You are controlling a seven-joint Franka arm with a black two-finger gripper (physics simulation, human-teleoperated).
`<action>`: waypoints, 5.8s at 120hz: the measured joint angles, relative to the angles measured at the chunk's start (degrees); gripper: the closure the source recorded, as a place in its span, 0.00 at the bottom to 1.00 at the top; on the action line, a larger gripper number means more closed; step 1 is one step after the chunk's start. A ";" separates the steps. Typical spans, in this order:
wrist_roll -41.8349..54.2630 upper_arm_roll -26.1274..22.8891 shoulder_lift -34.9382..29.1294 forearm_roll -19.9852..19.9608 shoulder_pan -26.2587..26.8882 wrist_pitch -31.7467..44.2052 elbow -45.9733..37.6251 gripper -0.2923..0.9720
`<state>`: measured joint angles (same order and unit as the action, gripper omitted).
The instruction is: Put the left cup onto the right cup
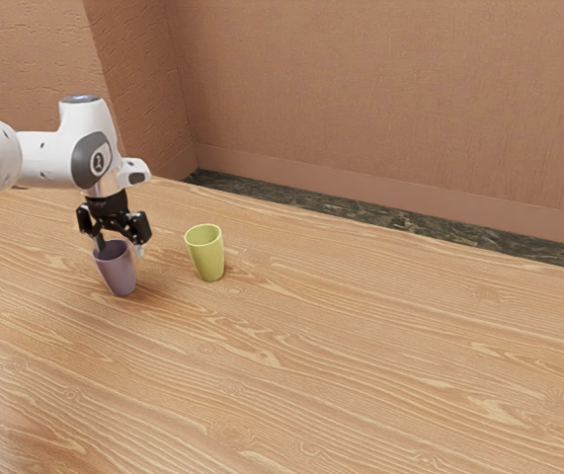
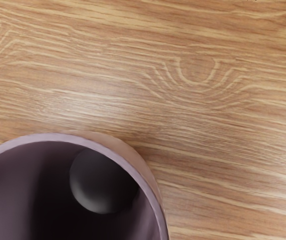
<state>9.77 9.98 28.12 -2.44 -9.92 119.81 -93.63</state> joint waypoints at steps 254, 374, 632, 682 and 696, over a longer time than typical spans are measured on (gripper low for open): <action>-2.33 -0.67 -3.03 3.81 4.12 -8.82 9.87 0.85; -17.64 -11.63 0.04 7.03 5.33 -23.76 21.84 0.85; -21.64 -12.28 14.47 6.68 3.98 -21.10 37.05 0.85; -22.03 -12.40 14.81 6.65 4.01 -21.34 37.03 0.85; -22.15 -12.46 15.04 6.67 4.02 -21.28 37.01 0.85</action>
<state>-12.38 -2.48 43.16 4.23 -5.90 98.53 -56.62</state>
